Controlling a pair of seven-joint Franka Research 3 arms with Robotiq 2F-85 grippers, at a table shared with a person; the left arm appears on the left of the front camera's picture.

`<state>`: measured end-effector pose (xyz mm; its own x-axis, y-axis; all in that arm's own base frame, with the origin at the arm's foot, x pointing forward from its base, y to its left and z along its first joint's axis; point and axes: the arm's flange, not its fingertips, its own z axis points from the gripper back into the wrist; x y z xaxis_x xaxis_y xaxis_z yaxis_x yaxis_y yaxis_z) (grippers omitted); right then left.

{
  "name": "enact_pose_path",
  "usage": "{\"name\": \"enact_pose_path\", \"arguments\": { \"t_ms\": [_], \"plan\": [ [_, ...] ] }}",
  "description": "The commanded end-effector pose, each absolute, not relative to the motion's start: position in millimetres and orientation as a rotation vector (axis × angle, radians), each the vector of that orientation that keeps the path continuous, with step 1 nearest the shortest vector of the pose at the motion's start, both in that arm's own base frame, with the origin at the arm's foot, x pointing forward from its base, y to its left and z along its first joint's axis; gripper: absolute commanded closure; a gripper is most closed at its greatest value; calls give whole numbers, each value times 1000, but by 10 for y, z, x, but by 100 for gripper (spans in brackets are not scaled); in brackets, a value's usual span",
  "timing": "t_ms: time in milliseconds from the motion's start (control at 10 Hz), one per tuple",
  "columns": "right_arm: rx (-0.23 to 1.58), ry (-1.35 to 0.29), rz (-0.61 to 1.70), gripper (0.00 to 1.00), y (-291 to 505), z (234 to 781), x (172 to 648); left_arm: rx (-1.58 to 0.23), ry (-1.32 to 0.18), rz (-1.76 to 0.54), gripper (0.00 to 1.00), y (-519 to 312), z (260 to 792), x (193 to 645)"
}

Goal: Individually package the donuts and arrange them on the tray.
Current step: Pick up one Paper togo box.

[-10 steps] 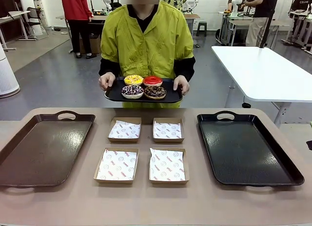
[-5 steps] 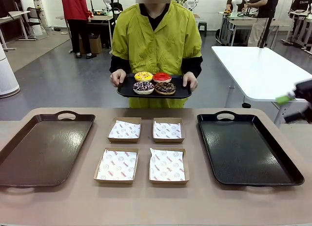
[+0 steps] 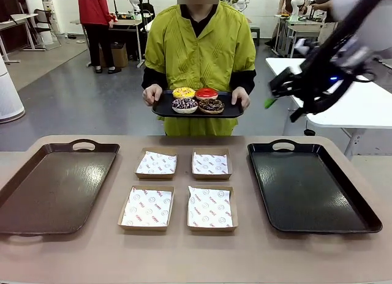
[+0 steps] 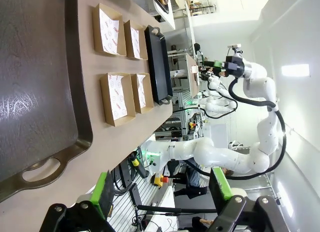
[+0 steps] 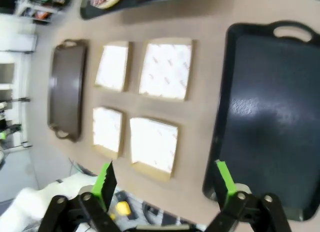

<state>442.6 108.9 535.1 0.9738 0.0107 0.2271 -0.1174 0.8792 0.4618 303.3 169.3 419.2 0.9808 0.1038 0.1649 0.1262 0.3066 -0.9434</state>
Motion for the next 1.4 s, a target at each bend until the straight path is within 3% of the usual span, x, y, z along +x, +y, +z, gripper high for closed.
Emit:
{"name": "enact_pose_path", "arguments": {
  "t_ms": [0,400,700,800,1300],
  "plan": [
    [279,-185,23,0,1427,5123,4799,-1271,-222,-18,0,1699,4196,3023],
    [98,-198,23,0,2098,4566,5034,-1271,-222,-18,0,1699,4196,3023],
    [189,-193,79,0,2165,4470,4927,-1271,-222,-18,0,1699,4196,3023],
    [111,-184,67,0,2157,4404,4955,-1271,-222,-18,0,1699,4196,3023],
    [111,-184,67,0,2157,4404,4955,-1271,-222,-18,0,1699,4196,3023]
  ]
}}
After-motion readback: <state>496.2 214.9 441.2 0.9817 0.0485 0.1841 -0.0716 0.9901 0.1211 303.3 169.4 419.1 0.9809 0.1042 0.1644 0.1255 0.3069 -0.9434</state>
